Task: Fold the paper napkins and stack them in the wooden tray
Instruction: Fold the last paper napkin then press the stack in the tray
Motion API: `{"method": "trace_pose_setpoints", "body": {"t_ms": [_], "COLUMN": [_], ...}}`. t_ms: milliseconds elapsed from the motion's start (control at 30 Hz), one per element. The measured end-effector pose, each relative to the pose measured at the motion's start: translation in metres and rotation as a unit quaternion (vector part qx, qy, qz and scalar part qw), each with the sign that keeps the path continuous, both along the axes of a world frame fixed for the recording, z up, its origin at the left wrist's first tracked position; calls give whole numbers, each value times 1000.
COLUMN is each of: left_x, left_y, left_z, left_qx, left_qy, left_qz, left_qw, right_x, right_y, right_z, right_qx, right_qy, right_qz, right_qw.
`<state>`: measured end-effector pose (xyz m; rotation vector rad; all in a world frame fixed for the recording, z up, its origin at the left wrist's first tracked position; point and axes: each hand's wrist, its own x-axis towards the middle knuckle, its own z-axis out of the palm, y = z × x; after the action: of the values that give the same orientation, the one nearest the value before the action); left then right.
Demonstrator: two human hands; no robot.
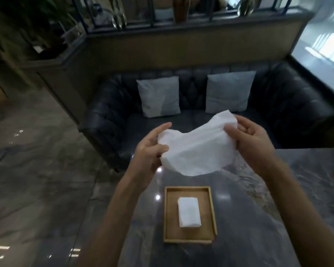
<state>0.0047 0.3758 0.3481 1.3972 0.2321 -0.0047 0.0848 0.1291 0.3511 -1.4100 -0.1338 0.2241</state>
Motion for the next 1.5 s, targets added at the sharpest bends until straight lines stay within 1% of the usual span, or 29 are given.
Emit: {"method": "trace_pose_setpoints", "body": {"t_ms": [67,133,200,267,333,467,567,700,800,900,967,1033,1133,1200,1267,1333,1400,1467,1500], "left_x": [-5,-9,-14,-18,-21,-24,-23,-25,-27,-25,-25,-23,-16,-11,-8,-7,-7,-5,-4], "left_y": [6,8,7,9,10,11,14,8,-2,-9,-15,-20,-21,-18,-19,-20,-20,-19,-17], "left_z": [14,21,25,30,39,68,89,112,128,143,149,152,151,147,144,145,144,141,139], "left_qx": [26,23,21,42,66,112,112,89,97,153,186,205,212,241,280,296,293,274,253], "left_qy": [-7,-4,-18,-49,-77,-130,-175,-248,-320,-406,-454,-483,-502,-514,-506,-487,-470,-450,-436], "left_qz": [-6,-3,14,50,65,33,13,35,65,84,89,107,109,96,101,110,105,100,96], "left_qw": [1000,1000,1000,997,993,985,978,964,940,897,866,844,831,818,809,814,826,844,858], "right_x": [-8,-15,-20,-25,-27,-23,-22,-24,-26,-26,-25,-23,-18,-12,-11,-9,-5,-1,0], "right_y": [3,4,0,-5,-10,-16,-21,-25,-25,-28,-31,-34,-38,-42,-45,-47,-48,-49,-48], "right_z": [20,30,34,41,50,72,87,107,124,138,143,146,150,148,149,150,148,146,145], "right_qx": [-40,-87,-102,-93,-77,-53,-38,-12,37,66,67,56,48,34,32,33,31,30,31], "right_qy": [-27,-35,-42,-51,-52,-24,-24,-65,-126,-179,-207,-236,-257,-259,-244,-219,-193,-181,-181], "right_qz": [-14,-24,-31,-26,-23,17,33,18,-17,-38,-49,-56,-59,-62,-35,-13,-8,5,10], "right_qw": [999,995,993,994,995,998,998,998,991,981,975,969,963,963,969,975,981,983,983]}}
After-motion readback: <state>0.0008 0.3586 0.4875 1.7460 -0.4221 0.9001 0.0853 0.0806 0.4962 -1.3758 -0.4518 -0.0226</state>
